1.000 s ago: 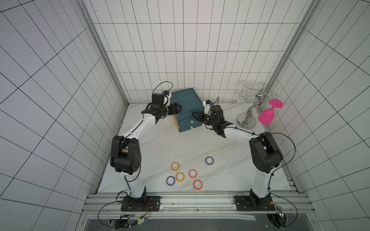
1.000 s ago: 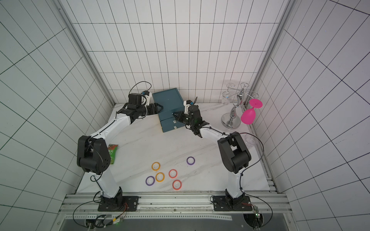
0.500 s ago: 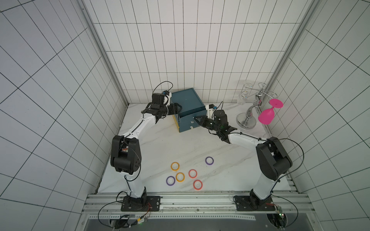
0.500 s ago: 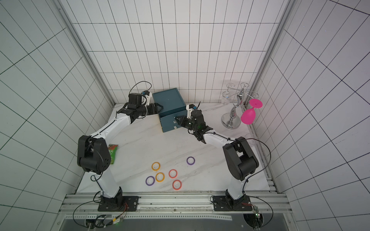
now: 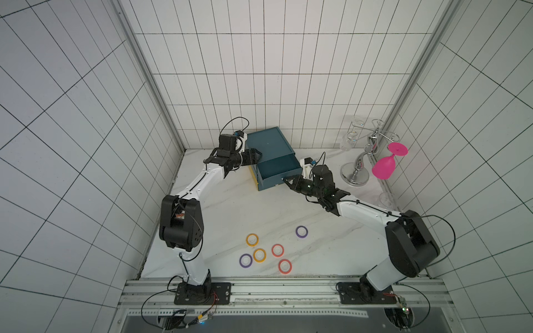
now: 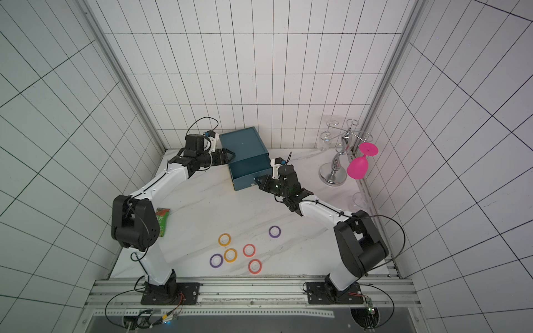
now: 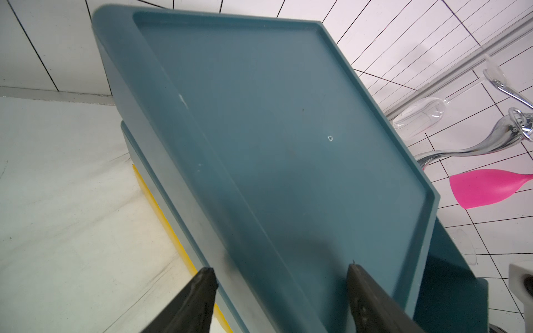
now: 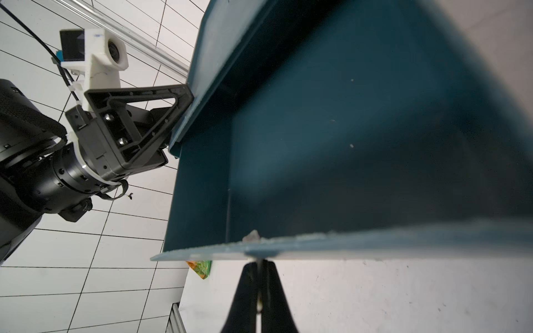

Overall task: Place the transparent tape into the drawer according to color
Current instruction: Open the drawer in the storage box, then pick up the tape at the center of the board.

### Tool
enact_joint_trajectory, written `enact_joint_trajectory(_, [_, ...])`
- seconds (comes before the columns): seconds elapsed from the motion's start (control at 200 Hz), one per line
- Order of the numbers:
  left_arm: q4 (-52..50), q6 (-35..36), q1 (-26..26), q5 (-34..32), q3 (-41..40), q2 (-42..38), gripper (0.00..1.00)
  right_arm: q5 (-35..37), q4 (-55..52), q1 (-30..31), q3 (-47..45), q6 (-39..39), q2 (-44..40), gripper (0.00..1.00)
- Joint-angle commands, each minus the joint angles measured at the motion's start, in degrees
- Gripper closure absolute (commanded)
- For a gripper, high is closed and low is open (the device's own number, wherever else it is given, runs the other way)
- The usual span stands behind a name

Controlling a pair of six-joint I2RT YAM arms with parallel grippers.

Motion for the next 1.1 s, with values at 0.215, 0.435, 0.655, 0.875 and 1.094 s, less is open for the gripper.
enact_joint_trajectory(0.215, [0.6,-0.2,-0.3,-0.5,0.2,-0.5,0.21,0.1,-13.3,0.7,-0.1,-8.3,-6.4,0.26])
enact_joint_trajectory(0.435, [1.2,-1.1,0.1,-0.5,-0.6,-3.9,0.08,0.3,-29.7,0.7,-1.4,-19.1,-12.3,0.07])
enact_joint_trajectory(0.655, [3.1,-4.3,0.8,-0.9,-5.6,-10.8,0.01,3.9,-43.3,1.3,-2.4,-27.5,-12.6,0.02])
enact_joint_trajectory(0.875, [1.1,-5.1,1.7,-2.9,-15.4,-19.6,0.01,10.6,-50.4,3.0,-3.2,-32.1,-10.2,0.05])
enact_joint_trajectory(1.094, [-0.8,-6.2,2.7,-3.9,-26.2,-28.0,0.01,15.9,-51.5,6.2,-5.5,-32.0,-6.4,0.19])
